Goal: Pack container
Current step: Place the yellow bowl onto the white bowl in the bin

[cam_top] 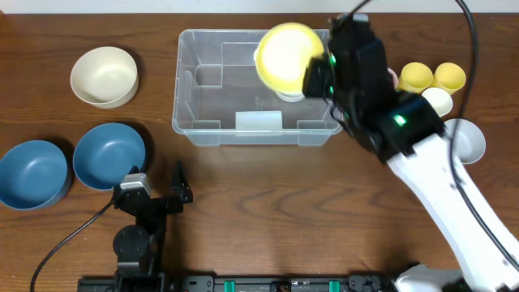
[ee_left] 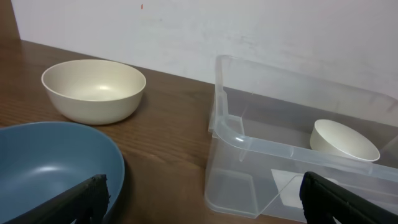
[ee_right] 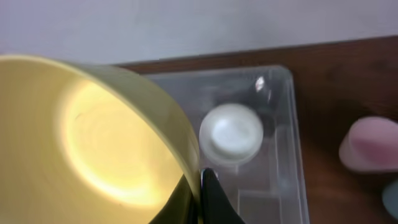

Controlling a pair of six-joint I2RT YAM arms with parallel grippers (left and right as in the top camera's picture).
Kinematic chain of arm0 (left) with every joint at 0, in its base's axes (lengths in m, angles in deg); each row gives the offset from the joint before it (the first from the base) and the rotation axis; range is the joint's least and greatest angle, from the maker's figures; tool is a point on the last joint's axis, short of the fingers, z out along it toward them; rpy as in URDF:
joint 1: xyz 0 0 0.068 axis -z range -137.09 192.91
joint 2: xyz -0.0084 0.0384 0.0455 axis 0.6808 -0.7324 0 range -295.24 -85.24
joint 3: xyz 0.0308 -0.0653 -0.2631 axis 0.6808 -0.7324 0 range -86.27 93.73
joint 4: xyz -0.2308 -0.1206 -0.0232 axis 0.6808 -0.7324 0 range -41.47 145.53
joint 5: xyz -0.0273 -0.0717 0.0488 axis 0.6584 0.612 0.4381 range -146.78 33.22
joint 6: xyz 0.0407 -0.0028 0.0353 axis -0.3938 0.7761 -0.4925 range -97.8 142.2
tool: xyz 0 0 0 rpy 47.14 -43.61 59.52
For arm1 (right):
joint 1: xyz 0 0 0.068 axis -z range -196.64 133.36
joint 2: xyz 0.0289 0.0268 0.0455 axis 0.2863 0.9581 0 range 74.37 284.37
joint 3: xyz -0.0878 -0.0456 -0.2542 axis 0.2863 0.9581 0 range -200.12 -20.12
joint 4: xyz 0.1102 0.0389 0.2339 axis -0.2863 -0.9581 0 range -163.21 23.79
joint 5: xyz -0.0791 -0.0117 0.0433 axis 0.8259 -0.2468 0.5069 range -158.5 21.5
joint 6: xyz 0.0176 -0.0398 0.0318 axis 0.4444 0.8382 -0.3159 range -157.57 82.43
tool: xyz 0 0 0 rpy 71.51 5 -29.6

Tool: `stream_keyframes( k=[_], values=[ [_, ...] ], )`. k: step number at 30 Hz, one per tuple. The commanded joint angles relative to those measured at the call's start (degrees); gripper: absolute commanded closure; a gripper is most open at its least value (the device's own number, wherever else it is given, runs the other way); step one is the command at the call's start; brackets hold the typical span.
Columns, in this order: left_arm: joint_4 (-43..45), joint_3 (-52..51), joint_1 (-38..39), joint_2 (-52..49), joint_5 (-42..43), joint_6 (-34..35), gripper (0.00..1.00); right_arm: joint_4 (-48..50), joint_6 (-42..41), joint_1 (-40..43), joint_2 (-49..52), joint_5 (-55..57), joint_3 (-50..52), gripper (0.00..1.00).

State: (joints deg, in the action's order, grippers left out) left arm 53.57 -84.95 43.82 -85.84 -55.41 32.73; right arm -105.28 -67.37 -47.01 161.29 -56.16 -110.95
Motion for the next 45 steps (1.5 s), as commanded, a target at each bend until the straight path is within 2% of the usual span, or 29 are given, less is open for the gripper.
stream_keyframes(
  k=[1, 9, 26, 27, 28, 29, 31, 33, 35, 40, 45],
  values=[
    [-2.12, -1.07, -0.24, 0.33, -0.5, 0.13, 0.02, 3.19, -1.09, 1.62, 7.45, 1.6, 0.02, 0.99],
    [-2.12, -1.07, -0.24, 0.33, -0.5, 0.11, 0.02, 8.7, -3.45, 5.81, 20.37, -0.52, -0.04, 0.99],
    [-2.12, -1.07, -0.24, 0.33, -0.5, 0.13, 0.02, 13.29, -3.39, 8.24, 30.05, -3.58, -0.04, 0.98],
    [-2.12, -1.07, -0.24, 0.33, -0.5, 0.13, 0.02, 13.6, -3.39, 8.24, 30.08, -3.58, -0.04, 0.93],
    [-2.12, -1.07, -0.24, 0.33, -0.5, 0.13, 0.02, 13.94, -3.37, 8.24, 30.23, -3.58, -0.04, 0.83],
    [-2.12, -1.07, -0.24, 0.33, -0.5, 0.13, 0.02, 14.16, -3.32, 8.24, 30.23, -3.58, -0.04, 0.65],
    [-2.12, -1.07, -0.24, 0.33, -0.5, 0.13, 0.02, 14.69, -2.03, 8.24, 30.21, -3.8, -0.07, 0.38],
    [-2.12, -1.07, -0.24, 0.33, -0.5, 0.13, 0.02, 14.62, 0.26, 8.24, 30.21, -5.27, -0.57, 0.22],
    [-2.12, -1.07, -0.24, 0.33, -0.5, 0.13, 0.02, 14.19, 1.75, 8.22, 30.21, -6.88, -1.18, 0.16],
    [-2.12, -1.07, -0.24, 0.33, -0.5, 0.11, 0.02, 9.01, 4.5, 7.1, 30.21, -8.22, -5.57, 0.1],
    [-2.12, -1.07, -0.24, 0.33, -0.5, 0.11, 0.02, -4.17, 7.65, 4.35, 29.9, -8.35, -17.22, 0.06]
  ],
)
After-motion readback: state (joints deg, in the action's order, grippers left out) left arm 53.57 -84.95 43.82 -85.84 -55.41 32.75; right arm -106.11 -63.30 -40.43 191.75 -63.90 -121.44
